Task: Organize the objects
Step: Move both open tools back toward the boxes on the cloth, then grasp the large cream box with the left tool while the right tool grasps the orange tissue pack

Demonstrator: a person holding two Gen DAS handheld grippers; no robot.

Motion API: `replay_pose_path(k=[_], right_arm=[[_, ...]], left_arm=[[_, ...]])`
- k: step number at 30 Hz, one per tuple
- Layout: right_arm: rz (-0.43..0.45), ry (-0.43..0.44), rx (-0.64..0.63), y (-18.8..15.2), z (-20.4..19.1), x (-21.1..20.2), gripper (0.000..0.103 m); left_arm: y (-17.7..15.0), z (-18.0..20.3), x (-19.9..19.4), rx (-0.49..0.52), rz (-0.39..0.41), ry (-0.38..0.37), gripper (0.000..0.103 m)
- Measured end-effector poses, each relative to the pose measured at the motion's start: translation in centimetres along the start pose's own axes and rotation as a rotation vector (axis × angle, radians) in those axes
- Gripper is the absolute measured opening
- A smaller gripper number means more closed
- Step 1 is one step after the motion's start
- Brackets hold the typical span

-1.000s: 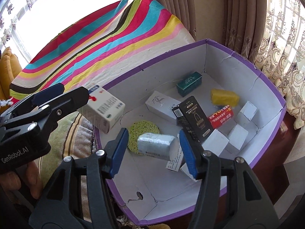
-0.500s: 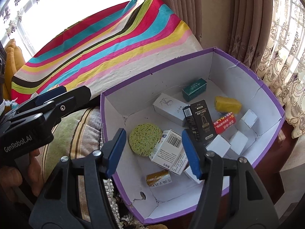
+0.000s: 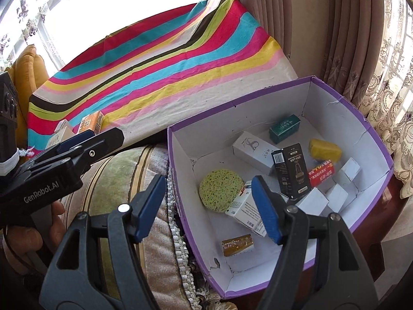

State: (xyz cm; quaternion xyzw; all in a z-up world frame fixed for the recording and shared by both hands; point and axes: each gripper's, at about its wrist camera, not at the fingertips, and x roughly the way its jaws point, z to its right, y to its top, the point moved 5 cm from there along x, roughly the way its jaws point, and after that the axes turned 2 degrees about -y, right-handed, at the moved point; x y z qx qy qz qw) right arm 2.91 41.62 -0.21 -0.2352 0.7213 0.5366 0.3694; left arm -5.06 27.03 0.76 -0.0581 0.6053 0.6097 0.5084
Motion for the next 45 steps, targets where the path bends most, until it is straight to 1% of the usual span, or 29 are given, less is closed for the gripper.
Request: replay_pose_path(k=[10,14,16,21,24,26,33,37,41,45], right_arm=[[-0.018,0.052,-0.082,-0.9,-4.3,0.3,0.077],[-0.026,0.064,-0.111,-1.1,-5.7,0.6,0.078],[-0.023,0.069,-0.123,-1.1,-6.3,0.7,0.081],[-0.008,0.087,-0.146,-0.9,-8.0,0.9,0.084],[-0.006,0.095,-0.17,-0.8,-9.2,1.2,0.085],[0.0,0.101,-0.183,-0.8,-10.0,1.3,0.085],[0.002,0.119,-0.231,-0.4,-12.7,2.3,0.091],[-0.003,0.114,-0.27,-0.4,-14.4,3.1,0.094],[-0.005,0.107,-0.287,0.0,-15.9,4.2,0.096],[-0.01,0.103,-0.308,0.3,-17.6,5.4,0.096]], left_arm=[[-1.9,-5.5,-3.2,-0.113,0.03,0.072,0.084],[-3.0,-8.0,-4.7,-0.161,0.043,0.107,0.086],[-3.8,-9.4,-5.5,-0.194,0.044,0.125,0.086],[-5.3,-12.4,-7.6,-0.257,0.059,0.185,0.087],[-6.0,-13.7,-8.9,-0.283,0.075,0.22,0.093],[-6.4,-14.3,-9.7,-0.295,0.085,0.242,0.102],[-7.4,-16.3,-11.6,-0.335,0.099,0.297,0.103],[-7.3,-16.9,-11.7,-0.351,0.105,0.313,0.103],[-6.4,-17.3,-11.1,-0.333,0.101,0.333,0.103],[-4.8,-17.9,-10.7,-0.331,0.134,0.358,0.103]])
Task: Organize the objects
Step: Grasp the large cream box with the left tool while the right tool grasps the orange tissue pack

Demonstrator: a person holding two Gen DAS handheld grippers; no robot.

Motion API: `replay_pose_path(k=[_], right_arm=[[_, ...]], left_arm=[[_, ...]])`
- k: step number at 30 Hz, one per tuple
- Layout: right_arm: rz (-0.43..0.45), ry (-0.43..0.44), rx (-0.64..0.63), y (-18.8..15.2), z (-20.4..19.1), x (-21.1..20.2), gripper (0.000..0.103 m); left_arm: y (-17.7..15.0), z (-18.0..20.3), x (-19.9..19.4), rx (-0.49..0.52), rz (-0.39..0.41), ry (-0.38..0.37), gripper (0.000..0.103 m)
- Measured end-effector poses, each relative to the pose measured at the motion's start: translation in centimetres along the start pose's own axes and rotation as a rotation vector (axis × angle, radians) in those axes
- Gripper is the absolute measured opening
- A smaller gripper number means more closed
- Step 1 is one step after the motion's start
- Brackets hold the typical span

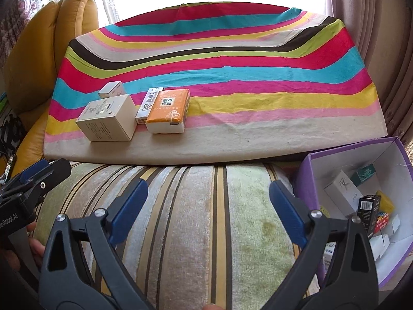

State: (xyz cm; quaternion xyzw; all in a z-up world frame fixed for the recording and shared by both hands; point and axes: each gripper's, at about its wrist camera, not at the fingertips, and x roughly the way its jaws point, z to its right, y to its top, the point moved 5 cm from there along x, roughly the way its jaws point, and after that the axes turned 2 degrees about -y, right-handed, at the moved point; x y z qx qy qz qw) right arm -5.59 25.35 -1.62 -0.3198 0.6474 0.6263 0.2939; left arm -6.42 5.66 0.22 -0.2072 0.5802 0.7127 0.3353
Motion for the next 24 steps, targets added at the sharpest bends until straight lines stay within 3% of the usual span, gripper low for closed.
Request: replay_pose_path(k=[12,24], right_arm=[[-0.016,-0.018,-0.065,1.7,-2.3,2.7,0.096],[-0.017,-0.008,-0.08,3.0,-3.0,4.0,0.096]], left_arm=[[3.4,0.8,5.2,0.015,-0.029,0.069,0.103],[4.0,-0.1,8.9,-0.024,-0.134,0.08,0.103]])
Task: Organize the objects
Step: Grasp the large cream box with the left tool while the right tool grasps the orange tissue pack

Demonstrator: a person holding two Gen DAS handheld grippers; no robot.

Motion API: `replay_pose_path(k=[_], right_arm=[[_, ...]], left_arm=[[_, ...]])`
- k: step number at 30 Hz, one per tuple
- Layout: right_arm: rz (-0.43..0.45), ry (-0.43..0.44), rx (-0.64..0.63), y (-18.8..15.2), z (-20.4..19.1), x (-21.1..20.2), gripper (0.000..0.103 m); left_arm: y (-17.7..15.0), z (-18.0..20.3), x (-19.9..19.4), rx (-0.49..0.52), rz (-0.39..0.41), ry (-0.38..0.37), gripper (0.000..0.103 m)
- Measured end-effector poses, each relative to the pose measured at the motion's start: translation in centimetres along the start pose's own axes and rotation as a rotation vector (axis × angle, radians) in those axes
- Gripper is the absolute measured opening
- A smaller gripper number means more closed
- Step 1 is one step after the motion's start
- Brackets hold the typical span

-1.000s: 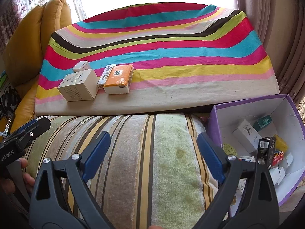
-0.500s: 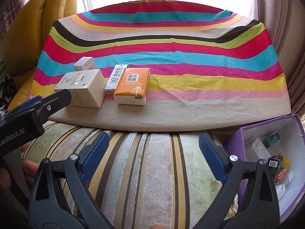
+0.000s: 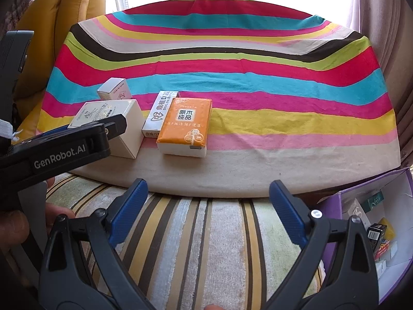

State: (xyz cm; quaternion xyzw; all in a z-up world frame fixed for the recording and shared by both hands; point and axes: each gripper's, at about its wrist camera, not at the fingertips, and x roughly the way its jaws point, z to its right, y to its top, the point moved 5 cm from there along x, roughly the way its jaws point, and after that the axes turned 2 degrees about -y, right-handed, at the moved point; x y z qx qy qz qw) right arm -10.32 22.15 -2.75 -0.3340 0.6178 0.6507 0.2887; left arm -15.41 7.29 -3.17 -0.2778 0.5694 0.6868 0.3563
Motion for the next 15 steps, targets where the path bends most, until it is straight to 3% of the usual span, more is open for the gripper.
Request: replay_pose_path(k=[8,15], right_arm=[[-0.006,0.023,0.005,1.0,-0.5,1.2,0.096],[-0.004,0.025,0.002,1.9,-1.1,2.1,0.096]], left_arm=[[0.1,-0.2,1.5,0.007,-0.047,0.008,0.103],[0.1,-0.7,1.3,-0.013,-0.03,-0.012,0.102]])
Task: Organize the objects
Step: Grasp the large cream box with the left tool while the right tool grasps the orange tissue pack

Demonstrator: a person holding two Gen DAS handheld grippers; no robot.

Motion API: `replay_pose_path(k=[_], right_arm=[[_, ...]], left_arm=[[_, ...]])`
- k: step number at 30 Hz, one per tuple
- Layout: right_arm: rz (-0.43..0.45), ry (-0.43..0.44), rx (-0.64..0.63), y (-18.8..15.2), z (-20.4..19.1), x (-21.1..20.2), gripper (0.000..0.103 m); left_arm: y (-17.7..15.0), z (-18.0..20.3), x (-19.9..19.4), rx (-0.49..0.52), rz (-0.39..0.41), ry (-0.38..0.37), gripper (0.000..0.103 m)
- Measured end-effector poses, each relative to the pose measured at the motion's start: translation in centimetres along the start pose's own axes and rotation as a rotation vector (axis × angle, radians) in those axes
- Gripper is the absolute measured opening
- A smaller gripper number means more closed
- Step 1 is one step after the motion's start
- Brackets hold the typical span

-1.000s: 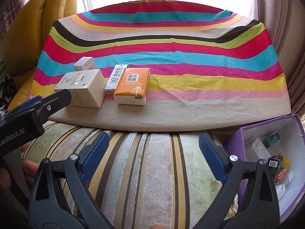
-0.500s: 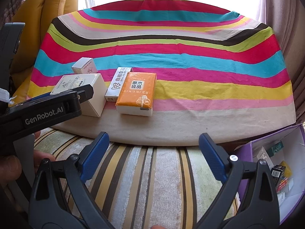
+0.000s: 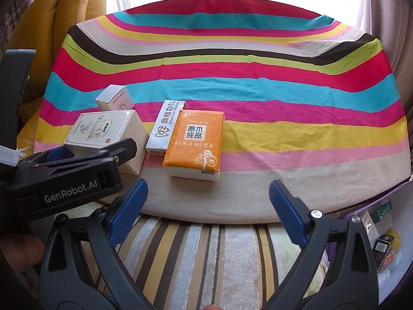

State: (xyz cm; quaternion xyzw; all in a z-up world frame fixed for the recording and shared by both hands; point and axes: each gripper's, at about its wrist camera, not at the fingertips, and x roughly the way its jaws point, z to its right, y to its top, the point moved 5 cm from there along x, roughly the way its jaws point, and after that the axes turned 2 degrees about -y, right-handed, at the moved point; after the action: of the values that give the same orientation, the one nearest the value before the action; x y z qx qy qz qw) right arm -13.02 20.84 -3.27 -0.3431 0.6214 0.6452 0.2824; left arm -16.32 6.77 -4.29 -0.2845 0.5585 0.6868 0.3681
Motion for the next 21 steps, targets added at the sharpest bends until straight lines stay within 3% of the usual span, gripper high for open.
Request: replay_pose_path(k=[8,16,21], right_arm=[[0.0,-0.001,-0.004,0.8,-0.6,0.8,0.096],[-0.011,-0.008,-0.034,1.5,-1.7,2.0,0.096],[-0.036,-0.02,-0.045,1.6,-1.8,3.0,0.08]], left_arm=[[0.1,-2.2,-1.4,-0.106,0.069,-0.006,0.102],[-0.1,-2.6,-1.6,-0.122,0.088,-0.007,0.102],[-0.2,-2.5,-1.5,-0.12,0.092,-0.002,0.102]])
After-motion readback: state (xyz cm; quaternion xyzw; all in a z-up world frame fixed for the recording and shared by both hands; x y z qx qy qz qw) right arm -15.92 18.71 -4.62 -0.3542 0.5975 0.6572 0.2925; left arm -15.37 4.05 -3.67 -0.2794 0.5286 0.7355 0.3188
